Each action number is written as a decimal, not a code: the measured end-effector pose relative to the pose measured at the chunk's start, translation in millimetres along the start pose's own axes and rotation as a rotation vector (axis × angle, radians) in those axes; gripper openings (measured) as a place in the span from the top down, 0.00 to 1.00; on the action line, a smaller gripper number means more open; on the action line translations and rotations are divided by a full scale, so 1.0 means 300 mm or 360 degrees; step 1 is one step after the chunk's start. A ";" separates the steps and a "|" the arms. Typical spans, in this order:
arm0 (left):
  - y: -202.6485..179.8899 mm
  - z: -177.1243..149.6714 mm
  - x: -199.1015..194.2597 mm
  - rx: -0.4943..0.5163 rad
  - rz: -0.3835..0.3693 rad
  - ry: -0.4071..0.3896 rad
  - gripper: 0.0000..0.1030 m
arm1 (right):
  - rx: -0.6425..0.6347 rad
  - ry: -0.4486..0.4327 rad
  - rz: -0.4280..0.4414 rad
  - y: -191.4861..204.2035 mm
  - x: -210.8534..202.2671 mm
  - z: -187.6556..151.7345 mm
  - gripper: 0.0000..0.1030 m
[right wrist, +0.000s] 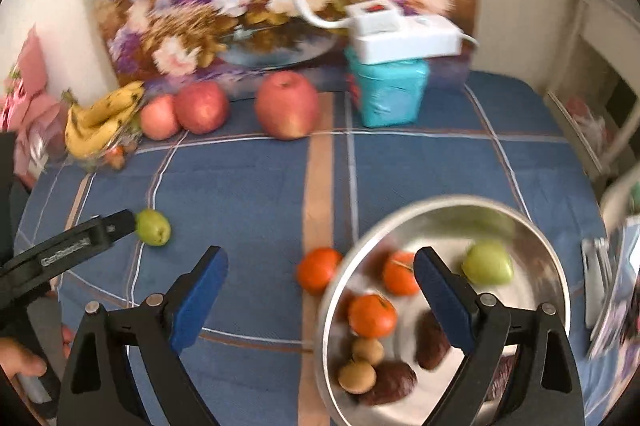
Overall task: Organize fruits
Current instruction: 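Grasp the mandarin with right tool while left tool grasps the green apple, then carry the mandarin with right tool to the plate while left carries the apple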
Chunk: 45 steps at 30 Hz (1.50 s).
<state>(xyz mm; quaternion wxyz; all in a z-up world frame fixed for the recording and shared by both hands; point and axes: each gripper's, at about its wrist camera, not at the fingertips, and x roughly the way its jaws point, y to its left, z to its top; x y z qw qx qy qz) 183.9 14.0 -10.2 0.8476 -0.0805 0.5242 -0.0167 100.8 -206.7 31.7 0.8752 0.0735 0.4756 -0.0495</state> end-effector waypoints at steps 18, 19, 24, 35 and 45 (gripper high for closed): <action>-0.030 0.008 0.142 0.0077 0.0034 0.0058 0.40 | -0.0239 0.0146 -0.0097 0.056 0.186 -0.014 0.51; -0.027 0.008 0.140 0.0071 0.0017 0.0057 0.43 | -0.0260 0.0147 -0.0110 0.061 0.186 -0.016 0.51; -0.042 0.008 0.132 0.0112 0.0043 0.0055 0.47 | -0.0355 0.0155 -0.0150 0.079 0.190 -0.024 0.53; -0.033 0.011 0.103 0.0062 0.0036 0.0069 0.47 | -0.0560 0.0157 -0.0253 0.139 0.200 -0.057 0.64; -0.015 0.000 0.048 0.0026 0.0008 0.0069 0.47 | -0.0627 0.0125 -0.0325 0.146 0.195 -0.072 0.69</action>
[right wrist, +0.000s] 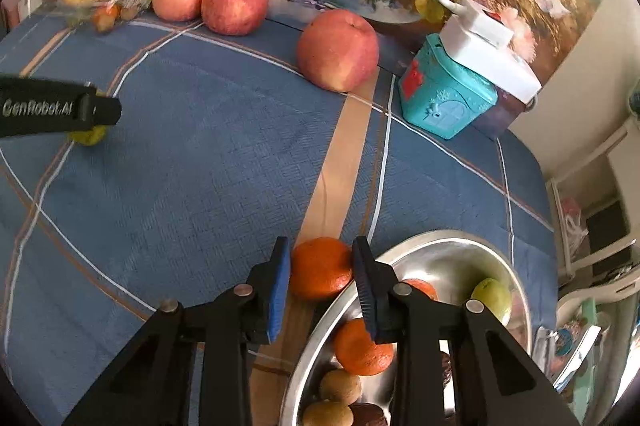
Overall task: Organize fruits
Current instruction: 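Carry the mandarin with right tool to the plate while left carries the apple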
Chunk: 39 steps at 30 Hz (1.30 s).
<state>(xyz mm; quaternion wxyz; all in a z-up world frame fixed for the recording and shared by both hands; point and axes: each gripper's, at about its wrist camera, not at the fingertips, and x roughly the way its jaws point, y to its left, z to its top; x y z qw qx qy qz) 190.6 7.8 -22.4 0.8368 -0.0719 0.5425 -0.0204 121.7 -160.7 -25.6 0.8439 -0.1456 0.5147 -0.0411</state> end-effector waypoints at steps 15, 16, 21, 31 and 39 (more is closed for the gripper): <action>0.002 -0.050 -0.107 -0.0004 -0.0014 -0.0032 0.47 | 0.0307 -0.0136 0.0551 -0.056 -0.146 -0.002 0.70; -0.002 -0.057 -0.120 0.0000 -0.0016 -0.0035 0.47 | 0.0313 -0.0135 0.0545 -0.056 -0.157 -0.008 0.70; -0.031 -0.109 -0.163 0.0016 -0.0063 -0.0032 0.47 | 0.0327 -0.0134 0.0527 -0.047 -0.210 -0.065 0.70; -0.097 -0.242 -0.171 0.0061 -0.0144 0.0069 0.47 | 0.0427 -0.0086 0.0493 -0.083 -0.273 -0.225 0.70; -0.228 -0.300 -0.215 0.0213 -0.0212 0.0057 0.47 | 0.0552 -0.0128 0.0475 -0.165 -0.299 -0.279 0.70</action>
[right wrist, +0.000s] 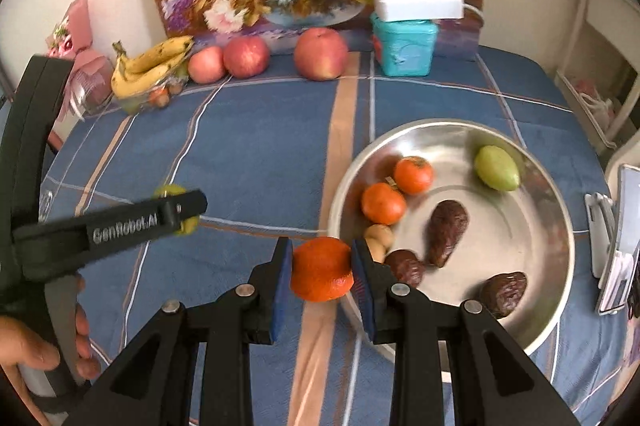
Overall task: Organize fruits
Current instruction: 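Carry the mandarin with right tool to the plate while left carries the apple, then open right tool releasing the mandarin while left releases the apple in the plate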
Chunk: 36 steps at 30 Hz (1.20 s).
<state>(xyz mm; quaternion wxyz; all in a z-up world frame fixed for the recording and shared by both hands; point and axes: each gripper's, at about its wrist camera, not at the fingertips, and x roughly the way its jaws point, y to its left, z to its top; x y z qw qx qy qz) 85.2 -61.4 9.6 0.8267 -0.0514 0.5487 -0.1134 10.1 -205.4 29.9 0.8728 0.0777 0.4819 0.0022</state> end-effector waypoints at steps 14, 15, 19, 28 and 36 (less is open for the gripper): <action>-0.372 -0.058 0.064 0.0442 -0.0238 -0.0040 0.47 | 0.0481 0.0032 -0.0397 -0.374 -0.022 -0.024 0.70; -0.381 -0.059 0.072 0.0444 -0.0239 -0.0049 0.47 | 0.0516 0.0015 -0.0369 -0.391 -0.025 -0.027 0.69; -0.369 -0.054 0.084 0.0400 -0.0278 -0.0066 0.35 | 0.0519 0.0009 -0.0357 -0.393 -0.023 -0.026 0.69; -0.312 -0.042 0.069 0.0327 -0.0214 -0.0092 0.25 | 0.0484 -0.0014 -0.0353 -0.369 -0.030 -0.019 0.68; -0.192 -0.030 0.079 0.0234 0.0012 -0.0134 0.00 | 0.0466 0.0000 -0.0358 -0.350 -0.006 -0.019 0.26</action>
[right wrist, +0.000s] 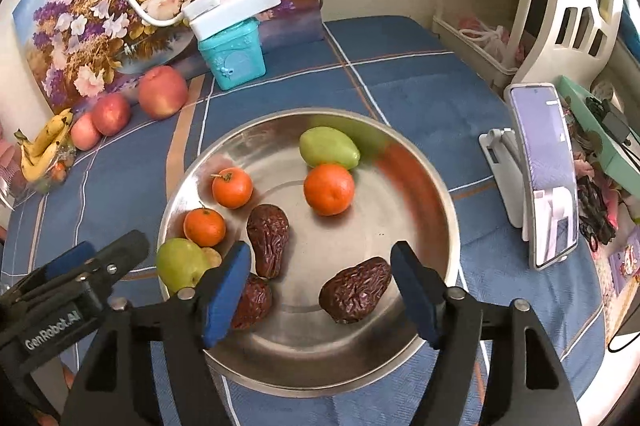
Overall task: Organize fruits
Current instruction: 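Open right tool releasing the mandarin while left releases the apple in the plate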
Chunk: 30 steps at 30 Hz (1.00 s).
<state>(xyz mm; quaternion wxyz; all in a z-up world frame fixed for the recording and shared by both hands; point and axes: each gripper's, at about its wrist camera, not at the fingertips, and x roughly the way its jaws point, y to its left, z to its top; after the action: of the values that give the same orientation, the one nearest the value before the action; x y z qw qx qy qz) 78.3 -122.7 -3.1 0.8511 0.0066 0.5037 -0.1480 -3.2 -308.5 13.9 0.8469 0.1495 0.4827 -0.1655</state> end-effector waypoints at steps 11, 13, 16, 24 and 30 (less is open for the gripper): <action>0.156 -0.043 0.041 -0.0109 0.0267 0.0002 0.00 | -0.0020 -0.0006 -0.0026 0.046 0.048 -0.037 0.06; 0.175 -0.057 0.036 -0.0114 0.0270 0.0005 0.00 | -0.0025 -0.0024 -0.0009 0.062 0.044 -0.044 0.06; 0.189 -0.076 0.019 -0.0131 0.0301 0.0016 0.00 | 0.0009 -0.0029 0.0056 0.075 0.037 -0.056 0.06; 0.213 -0.127 -0.031 -0.0205 0.0408 0.0017 0.00 | -0.0038 -0.0045 0.0036 0.107 0.018 -0.112 0.06; 0.219 -0.166 -0.086 -0.0222 0.0590 -0.0024 0.00 | -0.0037 -0.0064 0.0024 0.104 -0.018 -0.152 0.06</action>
<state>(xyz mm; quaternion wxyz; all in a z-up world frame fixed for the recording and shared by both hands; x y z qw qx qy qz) 41.1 -45.6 -14.5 0.8659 0.0391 0.4965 0.0466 -27.7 -260.9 -0.8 0.8593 0.1401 0.4664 -0.1564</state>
